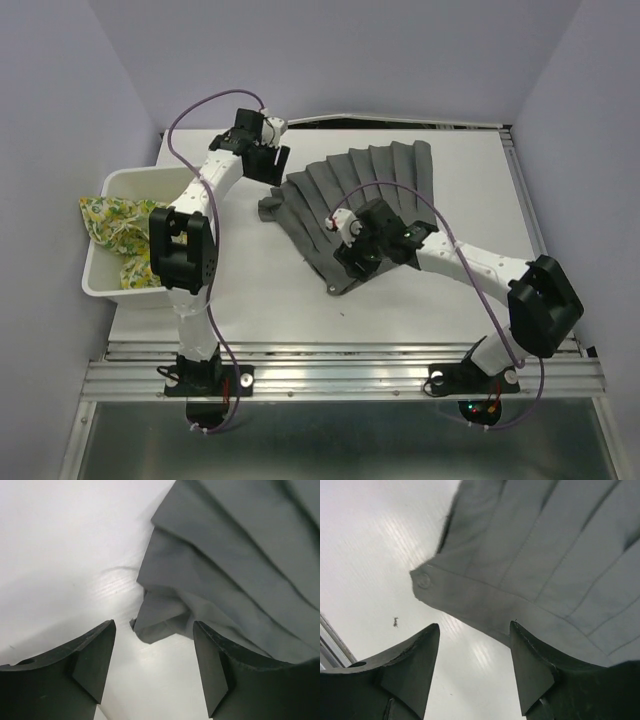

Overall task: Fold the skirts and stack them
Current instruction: Flatten the skirt out

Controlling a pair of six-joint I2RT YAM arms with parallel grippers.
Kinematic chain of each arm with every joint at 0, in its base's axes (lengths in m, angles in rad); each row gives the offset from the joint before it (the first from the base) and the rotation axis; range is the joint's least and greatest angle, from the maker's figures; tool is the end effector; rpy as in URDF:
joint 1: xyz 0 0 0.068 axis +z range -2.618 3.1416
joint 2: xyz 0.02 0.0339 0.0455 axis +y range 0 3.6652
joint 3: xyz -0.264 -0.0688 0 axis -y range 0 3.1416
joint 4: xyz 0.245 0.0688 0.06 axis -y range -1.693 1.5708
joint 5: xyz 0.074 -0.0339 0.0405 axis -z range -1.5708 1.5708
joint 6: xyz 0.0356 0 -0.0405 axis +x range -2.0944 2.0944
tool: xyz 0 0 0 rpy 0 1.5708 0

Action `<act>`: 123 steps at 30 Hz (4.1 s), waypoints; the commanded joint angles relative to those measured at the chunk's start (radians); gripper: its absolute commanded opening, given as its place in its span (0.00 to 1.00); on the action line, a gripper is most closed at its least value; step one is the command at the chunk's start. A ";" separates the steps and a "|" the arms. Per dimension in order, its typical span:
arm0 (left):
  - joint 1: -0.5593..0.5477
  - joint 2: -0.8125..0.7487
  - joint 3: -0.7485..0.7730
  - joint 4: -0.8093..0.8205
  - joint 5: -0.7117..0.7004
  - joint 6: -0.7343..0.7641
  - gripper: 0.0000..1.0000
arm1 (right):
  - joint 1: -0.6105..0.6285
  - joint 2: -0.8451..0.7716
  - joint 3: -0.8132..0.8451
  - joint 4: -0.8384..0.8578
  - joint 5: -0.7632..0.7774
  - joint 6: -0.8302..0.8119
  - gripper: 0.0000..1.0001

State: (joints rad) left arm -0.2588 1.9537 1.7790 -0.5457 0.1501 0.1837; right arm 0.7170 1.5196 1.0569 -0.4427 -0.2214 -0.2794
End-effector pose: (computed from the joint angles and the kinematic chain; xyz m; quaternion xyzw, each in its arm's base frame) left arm 0.4360 -0.1209 0.3028 0.2295 0.8795 -0.0837 0.4085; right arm 0.2358 0.2159 0.2359 -0.4806 0.8080 0.1724 0.2942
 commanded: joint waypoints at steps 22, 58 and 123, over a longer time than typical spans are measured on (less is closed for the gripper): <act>0.030 0.008 0.045 -0.134 -0.029 -0.070 0.83 | 0.256 0.305 0.062 0.067 0.525 0.152 0.13; 0.029 -0.029 -0.325 0.003 0.026 -0.167 0.45 | 0.042 -0.001 0.132 0.007 0.441 0.154 0.01; -0.334 -0.685 -0.805 0.182 0.240 0.780 0.83 | -0.612 -0.201 0.037 -0.209 -0.007 -0.377 0.85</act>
State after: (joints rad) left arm -0.4271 1.2373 1.0470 -0.3210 0.4641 0.8127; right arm 0.1825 1.2308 1.1034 -0.6022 -0.2787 -0.5327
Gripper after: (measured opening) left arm 0.863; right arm 0.873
